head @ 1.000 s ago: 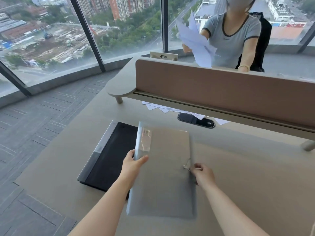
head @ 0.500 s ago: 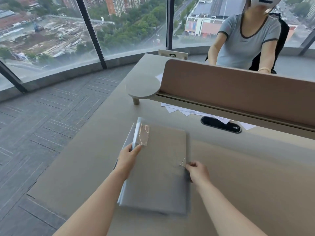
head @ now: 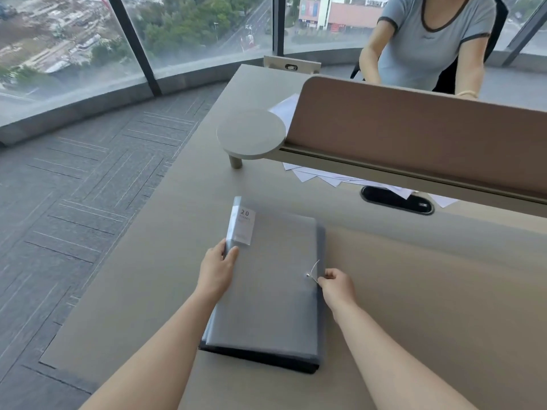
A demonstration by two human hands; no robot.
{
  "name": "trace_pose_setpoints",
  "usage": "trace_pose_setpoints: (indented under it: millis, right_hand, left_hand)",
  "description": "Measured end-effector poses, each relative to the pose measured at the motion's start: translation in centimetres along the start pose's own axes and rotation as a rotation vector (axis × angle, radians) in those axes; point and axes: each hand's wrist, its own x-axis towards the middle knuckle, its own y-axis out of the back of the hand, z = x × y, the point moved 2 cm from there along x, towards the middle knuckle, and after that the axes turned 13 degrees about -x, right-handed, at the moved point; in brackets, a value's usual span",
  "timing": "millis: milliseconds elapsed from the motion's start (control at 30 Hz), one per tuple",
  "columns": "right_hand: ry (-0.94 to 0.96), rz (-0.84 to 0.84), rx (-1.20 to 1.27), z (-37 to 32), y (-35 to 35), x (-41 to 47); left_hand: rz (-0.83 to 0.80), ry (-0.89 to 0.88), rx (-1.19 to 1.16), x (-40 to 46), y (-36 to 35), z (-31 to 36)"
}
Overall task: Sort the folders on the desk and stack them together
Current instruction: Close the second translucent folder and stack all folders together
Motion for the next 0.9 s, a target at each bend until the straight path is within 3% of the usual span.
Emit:
trace_pose_setpoints:
  millis: [567,733,900]
  right_hand:
    - [0.033,0.074,-0.205,0.0,-0.8,0.1]
    - [0.045,0.043,-0.238,-0.4,-0.1,-0.6]
    - [-0.014,-0.006,-0.249,-0.3,0.2,-0.1]
  left_hand:
    - [0.198,0.008,0.334,0.7,-0.6,-0.3]
    - [0.203,0.117,0.302,0.6,-0.2,-0.8]
    - [0.061,0.327,0.099,-0.6,0.3,-1.5]
